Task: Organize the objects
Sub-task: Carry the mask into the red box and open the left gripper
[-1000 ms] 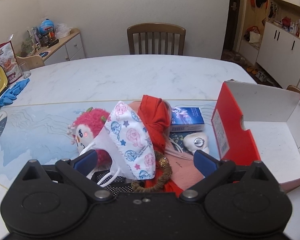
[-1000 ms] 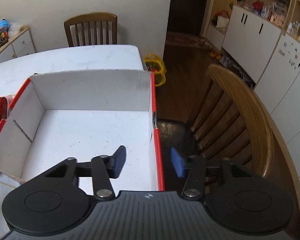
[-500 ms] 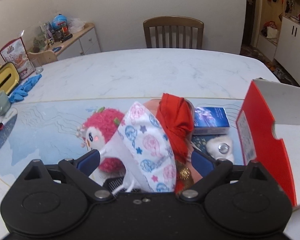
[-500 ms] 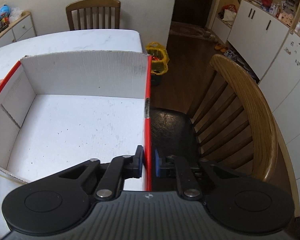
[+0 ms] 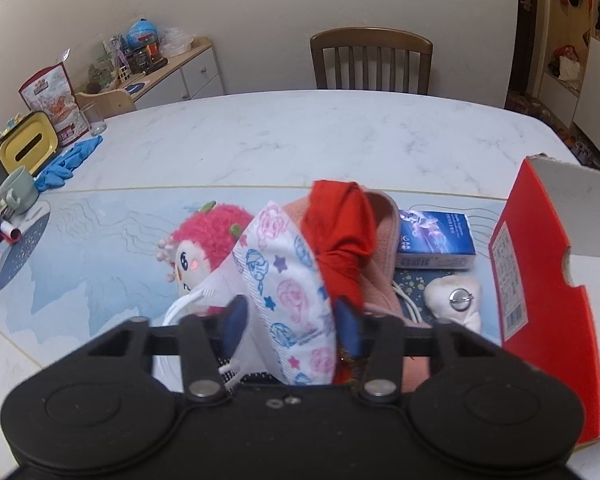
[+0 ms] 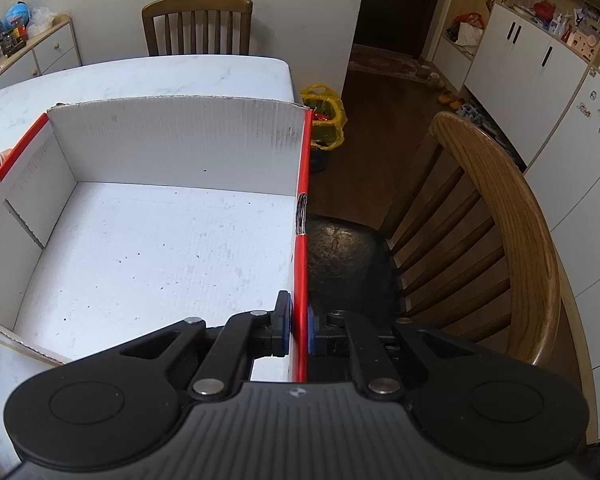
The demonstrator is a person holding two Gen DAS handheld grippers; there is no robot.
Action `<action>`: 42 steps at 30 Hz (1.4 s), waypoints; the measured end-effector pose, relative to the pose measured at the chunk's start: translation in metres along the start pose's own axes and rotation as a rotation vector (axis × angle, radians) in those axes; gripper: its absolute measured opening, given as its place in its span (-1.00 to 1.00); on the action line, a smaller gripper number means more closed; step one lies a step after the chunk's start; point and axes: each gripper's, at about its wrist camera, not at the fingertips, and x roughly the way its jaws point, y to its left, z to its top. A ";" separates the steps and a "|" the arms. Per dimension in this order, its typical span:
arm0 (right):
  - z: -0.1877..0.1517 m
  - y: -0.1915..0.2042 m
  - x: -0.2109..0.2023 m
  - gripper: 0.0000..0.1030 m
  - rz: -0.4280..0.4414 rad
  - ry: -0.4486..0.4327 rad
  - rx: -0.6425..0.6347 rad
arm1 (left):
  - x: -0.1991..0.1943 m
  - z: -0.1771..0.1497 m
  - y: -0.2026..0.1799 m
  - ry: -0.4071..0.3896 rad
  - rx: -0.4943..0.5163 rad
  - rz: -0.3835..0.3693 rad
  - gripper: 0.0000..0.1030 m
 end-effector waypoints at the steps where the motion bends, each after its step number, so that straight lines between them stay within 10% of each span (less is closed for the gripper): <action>1: 0.000 -0.001 0.000 -0.85 0.002 0.001 0.002 | -0.002 -0.001 0.001 0.000 -0.008 -0.005 -0.30; 9: -0.001 -0.003 0.001 -0.85 0.014 -0.004 0.000 | -0.018 -0.005 0.009 0.001 -0.040 -0.038 -1.00; 19: -0.002 -0.005 0.001 -0.87 0.035 -0.011 0.000 | -0.058 -0.002 0.002 -0.074 0.017 -0.126 -1.00; 42: -0.002 0.000 0.000 -0.87 0.061 -0.003 0.007 | -0.101 0.048 -0.128 -0.135 0.253 -0.596 -1.00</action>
